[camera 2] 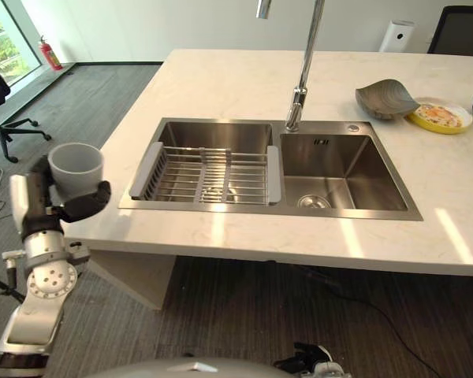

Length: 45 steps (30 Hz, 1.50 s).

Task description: Place the dishes in the dishwasher.

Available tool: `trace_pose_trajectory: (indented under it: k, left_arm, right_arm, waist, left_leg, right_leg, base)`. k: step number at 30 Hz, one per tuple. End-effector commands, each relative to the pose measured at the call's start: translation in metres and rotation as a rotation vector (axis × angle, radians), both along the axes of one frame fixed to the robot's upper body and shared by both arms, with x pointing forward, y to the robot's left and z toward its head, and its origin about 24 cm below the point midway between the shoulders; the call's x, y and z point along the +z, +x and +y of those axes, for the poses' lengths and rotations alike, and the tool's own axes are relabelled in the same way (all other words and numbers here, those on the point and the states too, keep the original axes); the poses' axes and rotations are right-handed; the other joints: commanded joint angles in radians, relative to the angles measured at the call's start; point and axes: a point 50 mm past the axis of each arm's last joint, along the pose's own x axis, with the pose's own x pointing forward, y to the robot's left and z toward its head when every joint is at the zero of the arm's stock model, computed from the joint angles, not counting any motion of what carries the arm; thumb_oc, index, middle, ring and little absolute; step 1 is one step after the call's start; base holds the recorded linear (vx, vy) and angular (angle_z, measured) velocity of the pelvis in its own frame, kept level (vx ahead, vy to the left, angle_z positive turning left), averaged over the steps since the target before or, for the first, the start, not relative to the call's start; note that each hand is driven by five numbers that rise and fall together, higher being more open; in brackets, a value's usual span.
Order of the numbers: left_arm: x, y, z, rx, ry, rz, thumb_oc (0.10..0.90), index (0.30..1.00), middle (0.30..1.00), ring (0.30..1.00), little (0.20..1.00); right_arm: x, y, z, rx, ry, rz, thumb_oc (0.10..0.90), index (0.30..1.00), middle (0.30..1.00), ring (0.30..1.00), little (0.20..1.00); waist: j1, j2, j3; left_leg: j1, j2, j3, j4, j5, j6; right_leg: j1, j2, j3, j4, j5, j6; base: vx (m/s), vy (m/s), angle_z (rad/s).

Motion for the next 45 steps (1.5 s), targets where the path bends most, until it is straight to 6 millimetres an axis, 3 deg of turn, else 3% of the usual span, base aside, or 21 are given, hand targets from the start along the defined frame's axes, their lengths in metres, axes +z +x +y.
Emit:
trace_pose_trajectory:
  k: [1, 3, 5, 8, 10, 12, 14, 17, 20, 25, 27, 29, 30, 32, 33, 34, 37, 39, 41, 43, 45]
  left_arm:
    - [0.1, -0.001, -0.008, -0.03, 0.216, -0.489, 0.4, 0.3, 0.3, 0.3, 0.3]
    - [0.108, -0.003, -0.012, -0.068, 0.22, -0.522, 0.4, 0.3, 0.3, 0.3, 0.3]
    - [0.106, -0.002, -0.021, -0.16, 0.227, -0.484, 0.4, 0.3, 0.3, 0.3, 0.3]
    - [0.095, 0.003, -0.031, -0.222, 0.213, -0.439, 0.4, 0.3, 0.3, 0.3, 0.3]
    - [0.088, 0.006, -0.038, -0.26, 0.184, -0.415, 0.4, 0.3, 0.3, 0.3, 0.3]
    - [0.073, 0.006, -0.051, -0.324, 0.093, -0.377, 0.4, 0.3, 0.3, 0.3, 0.3]
    - [0.075, 0.007, -0.056, -0.348, 0.106, -0.378, 0.4, 0.3, 0.3, 0.3, 0.3]
    - [0.086, 0.003, -0.064, -0.399, 0.127, -0.417, 0.4, 0.3, 0.3, 0.3, 0.3]
    - [0.1, 0.0, -0.073, -0.445, 0.13, -0.495, 0.4, 0.3, 0.3, 0.3, 0.3]
    - [0.129, -0.008, -0.086, -0.508, 0.231, -0.599, 0.4, 0.3, 0.3, 0.3, 0.3]
    - [0.134, -0.01, -0.091, -0.569, 0.176, -0.623, 0.4, 0.3, 0.3, 0.3, 0.3]
    - [0.133, -0.01, -0.095, -0.597, 0.124, -0.625, 0.4, 0.3, 0.3, 0.3, 0.3]
    - [0.13, -0.009, -0.101, -0.633, 0.076, -0.621, 0.4, 0.3, 0.3, 0.3, 0.3]
    - [0.124, 0.0, -0.113, -0.684, 0.042, -0.604, 0.4, 0.3, 0.3, 0.3, 0.3]
    - [0.125, 0.005, -0.122, -0.708, 0.034, -0.605, 0.4, 0.3, 0.3, 0.3, 0.3]
    - [0.125, 0.013, -0.132, -0.735, 0.03, -0.598, 0.4, 0.3, 0.3, 0.3, 0.3]
    - [0.126, 0.019, -0.136, -0.747, 0.037, -0.596, 0.4, 0.3, 0.3, 0.3, 0.3]
    - [0.119, 0.021, -0.137, -0.781, -0.026, -0.561, 0.4, 0.3, 0.3, 0.3, 0.3]
    - [0.119, 0.021, -0.137, -0.781, -0.026, -0.563, 0.4, 0.3, 0.3, 0.3, 0.3]
    - [0.101, 0.019, -0.129, -0.778, -0.11, -0.491, 0.4, 0.3, 0.3, 0.3, 0.3]
    - [0.095, 0.017, -0.124, -0.759, -0.122, -0.47, 0.4, 0.3, 0.3, 0.3, 0.3]
  right_arm:
    - [0.003, 0.022, 0.011, 0.08, 0.003, -0.059, 0.8, 0.9, 0.9, 0.9, 0.9]
    - [0.004, 0.027, 0.009, 0.1, -0.006, -0.068, 0.8, 0.9, 0.9, 0.9, 0.9]
    - [0.006, 0.027, -0.001, 0.097, -0.033, -0.067, 0.8, 0.9, 0.9, 0.9, 0.9]
    - [0.007, 0.021, -0.01, 0.071, -0.061, -0.057, 0.8, 0.9, 0.9, 0.9, 0.9]
    - [0.007, 0.019, -0.014, 0.049, -0.069, -0.047, 0.8, 0.9, 0.9, 0.9, 0.9]
    - [0.005, 0.007, -0.02, 0.059, -0.083, -0.002, 0.8, 0.9, 0.9, 0.9, 0.9]
    - [0.005, 0.015, -0.011, 0.033, -0.054, -0.044, 0.8, 0.9, 0.9, 0.9, 0.9]
    - [0.007, 0.034, 0.011, -0.02, 0.035, -0.131, 0.8, 0.9, 0.9, 0.9, 0.9]
    - [0.006, 0.033, 0.024, -0.029, 0.068, -0.152, 0.8, 0.9, 0.9, 0.9, 0.9]
    - [0.005, 0.031, 0.029, -0.066, 0.048, -0.148, 0.8, 0.9, 0.9, 0.9, 0.9]
    - [0.003, 0.025, 0.031, -0.082, 0.051, -0.135, 0.8, 0.9, 0.9, 0.9, 0.9]
    - [0.004, 0.024, 0.034, -0.095, 0.057, -0.143, 0.8, 0.9, 0.9, 0.9, 0.9]
    - [0.004, 0.025, 0.033, -0.107, 0.049, -0.146, 0.8, 0.9, 0.9, 0.9, 0.9]
    - [0.005, 0.032, 0.025, -0.095, 0.011, -0.144, 0.8, 0.9, 0.9, 0.9, 0.9]
    - [0.006, 0.033, 0.018, -0.102, -0.016, -0.146, 0.8, 0.9, 0.9, 0.9, 0.9]
    - [0.006, 0.031, 0.019, -0.114, -0.007, -0.154, 0.8, 0.9, 0.9, 0.9, 0.9]
    - [0.006, 0.031, 0.019, -0.106, -0.01, -0.162, 0.8, 0.9, 0.9, 0.9, 0.9]
    - [0.005, 0.028, 0.017, -0.134, -0.03, -0.145, 0.8, 0.9, 0.9, 0.9, 0.9]
    - [0.006, 0.029, 0.017, -0.134, -0.03, -0.146, 0.8, 0.9, 0.9, 0.9, 0.9]
    - [0.002, 0.025, 0.023, -0.09, -0.031, -0.099, 0.8, 0.9, 0.9, 0.9, 0.9]
    - [0.002, 0.024, 0.026, -0.061, -0.031, -0.086, 0.8, 0.9, 0.9, 0.9, 0.9]
  waist:
    - [0.069, 0.001, 0.043]
    - [0.109, 0.019, 0.049]
    - [0.124, 0.047, 0.045]
    - [0.118, 0.065, 0.052]
    - [0.111, 0.067, 0.053]
    - [0.053, 0.063, 0.049]
    - [0.026, 0.037, 0.042]
    - [-0.009, 0.016, 0.019]
    - [-0.021, 0.007, -0.011]
    - [0.021, -0.007, -0.012]
    - [0.033, -0.022, 0.001]
    - [0.038, -0.032, 0.015]
    - [0.024, -0.041, 0.027]
    - [-0.046, -0.032, 0.052]
    - [-0.077, -0.024, 0.056]
    - [-0.112, -0.023, 0.067]
    - [-0.117, -0.03, 0.067]
    - [-0.104, -0.056, 0.054]
    - [-0.106, -0.057, 0.056]
    - [-0.067, -0.068, 0.034]
    - [-0.051, -0.071, 0.026]
  left_leg:
    - [-0.062, 0.059, -0.119, 0.114, 0.064, -0.092]
    - [-0.108, 0.056, -0.197, 0.101, 0.145, -0.133]
    - [-0.195, 0.053, -0.206, -0.006, 0.224, -0.139]
    - [-0.236, 0.048, -0.231, -0.006, 0.238, -0.139]
    - [-0.218, 0.054, -0.21, -0.006, 0.217, -0.139]
    - [-0.136, 0.078, -0.062, 0.117, 0.112, -0.1]
    - [-0.067, 0.09, 0.059, 0.167, 0.03, -0.078]
    - [0.032, 0.126, 0.219, 0.13, -0.013, -0.093]
    - [0.068, 0.125, 0.292, 0.005, -0.018, -0.081]
    - [0.028, 0.058, 0.211, -0.006, -0.071, -0.038]
    - [0.02, 0.02, 0.161, -0.006, -0.091, -0.008]
    - [0.023, -0.009, 0.121, -0.006, -0.114, 0.015]
    - [0.014, -0.038, 0.085, -0.006, -0.099, 0.038]
    - [0.009, -0.05, -0.029, -0.006, -0.092, 0.041]
    - [0.013, -0.057, -0.083, -0.006, -0.088, 0.045]
    - [0.016, -0.085, -0.179, -0.006, -0.076, 0.057]
    - [0.019, -0.105, -0.248, -0.006, -0.085, 0.058]
    - [0.017, -0.123, -0.313, -0.006, -0.081, 0.058]
    - [0.012, -0.126, -0.316, -0.006, -0.069, 0.058]
    - [0.01, -0.124, -0.302, -0.006, -0.073, 0.049]
    - [0.012, -0.121, -0.29, -0.006, -0.075, 0.046]
  right_leg:
    - [-0.047, -0.028, -0.077, 0.001, 0.041, 0.007]
    - [-0.037, -0.014, -0.141, 0.001, 0.028, 0.0]
    - [-0.069, -0.025, -0.232, 0.001, 0.019, 0.006]
    - [-0.106, -0.045, -0.278, 0.001, 0.031, 0.009]
    - [-0.114, -0.048, -0.301, 0.001, 0.036, 0.001]
    - [-0.118, -0.049, -0.4, 0.001, 0.052, -0.03]
    - [-0.121, -0.056, -0.451, 0.001, 0.06, -0.046]
    - [-0.105, -0.081, -0.541, 0.005, 0.085, -0.03]
    - [-0.103, -0.132, -0.639, 0.012, 0.161, 0.011]
    - [-0.108, -0.218, -0.683, 0.018, 0.274, 0.078]
    - [-0.09, -0.246, -0.686, 0.054, 0.291, 0.096]
    - [-0.104, -0.273, -0.657, 0.143, 0.293, 0.101]
    - [-0.138, -0.28, -0.589, 0.202, 0.299, 0.085]
    - [-0.237, -0.119, -0.217, 0.23, 0.189, 0.054]
    - [-0.264, -0.026, -0.07, 0.229, 0.127, 0.041]
    - [-0.294, 0.036, 0.069, 0.198, 0.112, 0.023]
    - [-0.308, 0.053, 0.088, 0.157, 0.114, 0.014]
    - [-0.233, 0.032, 0.04, 0.126, 0.106, 0.007]
    - [-0.238, 0.029, 0.039, 0.126, 0.117, 0.007]
    - [-0.175, 0.006, -0.041, 0.06, 0.136, 0.015]
    - [-0.159, -0.004, -0.062, 0.041, 0.144, 0.019]
  base:
    - [-0.09, -0.104, 0.73]
    - [-0.09, -0.109, 1.1]
    - [-0.28, 0.018, 1.35]
    - [-0.34, 0.006, 2.06]
    - [-0.23, -0.11, 0.93]
    - [-0.43, -0.178, 1.65]
    - [-0.26, -0.062, 3.07]
    - [-0.11, 0.09, 1.82]
    - [-0.11, 0.235, 0.99]
    - [-0.08, 0.355, 1.11]
    - [0.0, 0.365, 0.44]
    - [0.07, 0.29, 0.61]
    - [0.15, 0.262, 0.84]
    - [0.21, 0.251, 1.35]
    - [0.28, 0.275, 2.06]
    - [0.19, 0.19, 1.66]
    - [0.18, 0.062, 2.02]
    - [0.1, -0.02, 2.49]
    - [-0.01, -0.022, 0.93]
    - [0.09, -0.057, 0.53]
    - [0.06, -0.029, 0.06]
